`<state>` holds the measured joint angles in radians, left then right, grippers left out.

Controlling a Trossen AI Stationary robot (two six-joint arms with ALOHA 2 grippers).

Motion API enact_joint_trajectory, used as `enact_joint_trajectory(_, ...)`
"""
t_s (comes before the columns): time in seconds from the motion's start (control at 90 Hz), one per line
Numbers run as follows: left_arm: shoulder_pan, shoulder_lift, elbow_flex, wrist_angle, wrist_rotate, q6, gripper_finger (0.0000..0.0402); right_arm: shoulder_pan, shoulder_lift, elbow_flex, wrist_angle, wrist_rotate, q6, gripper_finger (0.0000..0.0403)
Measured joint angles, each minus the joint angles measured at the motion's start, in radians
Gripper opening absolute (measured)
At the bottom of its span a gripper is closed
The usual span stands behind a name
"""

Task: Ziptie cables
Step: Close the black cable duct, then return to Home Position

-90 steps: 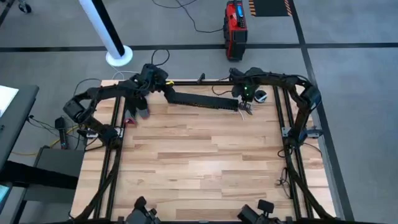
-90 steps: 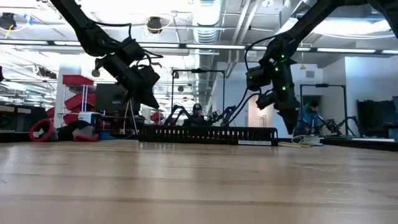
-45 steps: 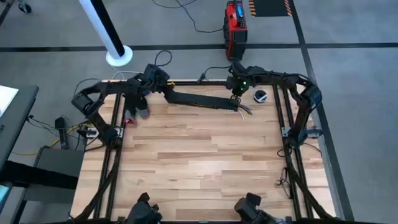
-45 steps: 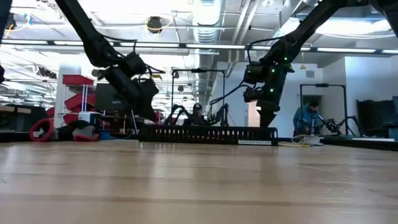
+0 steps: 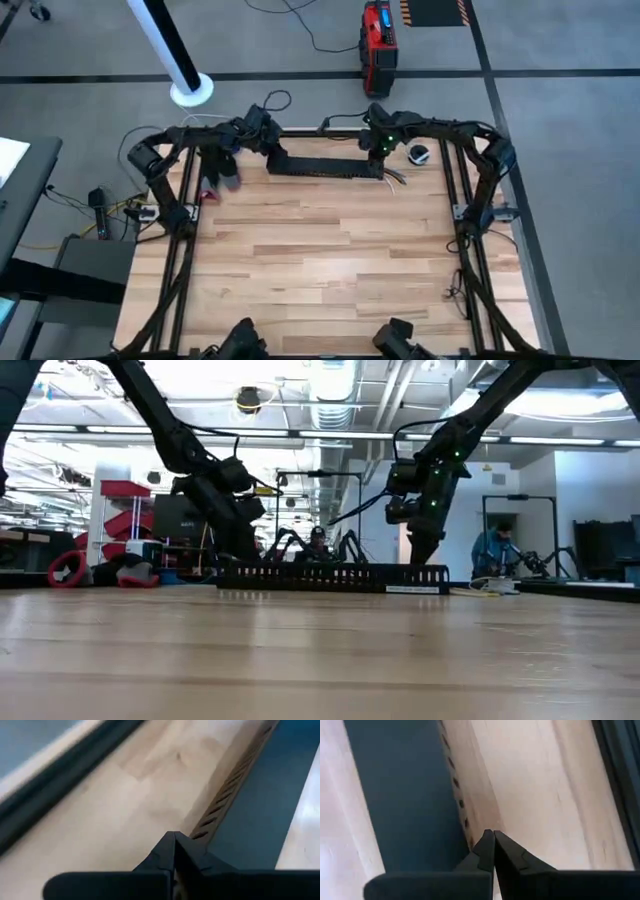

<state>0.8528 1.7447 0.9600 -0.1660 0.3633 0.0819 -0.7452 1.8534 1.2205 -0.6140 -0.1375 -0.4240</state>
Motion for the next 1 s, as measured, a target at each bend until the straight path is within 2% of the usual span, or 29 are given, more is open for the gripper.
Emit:
enact_joint_trajectory(0.178, -0.024, -0.059, -0.001, -0.032, 0.0, -0.005, 0.0, 0.004, -0.016, 0.0, -0.005, 0.001, 0.0, 0.0)
enact_joint_trajectory(0.356, -0.043, -0.167, -0.001, -0.021, 0.001, 0.005, 0.0, 0.006, -0.103, 0.0, -0.029, -0.005, 0.0, 0.0)
enact_joint_trajectory(0.489, -0.073, -0.262, -0.032, 0.065, 0.075, -0.017, 0.0, 0.005, -0.213, -0.005, -0.027, -0.13, 0.005, 0.0)
enact_joint_trajectory(0.567, -0.101, -0.33, -0.113, 0.208, 0.108, -0.077, 0.0, 0.016, -0.284, -0.042, 0.017, -0.205, 0.013, 0.0)
enact_joint_trajectory(0.678, -0.145, -0.445, -0.279, 0.439, 0.099, -0.158, 0.0, 0.052, -0.391, -0.15, 0.136, -0.215, 0.052, 0.0)
enact_joint_trajectory(0.8, -0.181, -0.574, -0.466, 0.625, 0.015, -0.238, 0.0, 0.106, -0.501, -0.314, 0.316, -0.215, 0.11, 0.0)
enact_joint_trajectory(1.0, -0.229, -0.818, -0.721, 0.757, -0.139, -0.312, 0.0, 0.158, -0.656, -0.534, 0.549, -0.238, 0.217, 0.0)
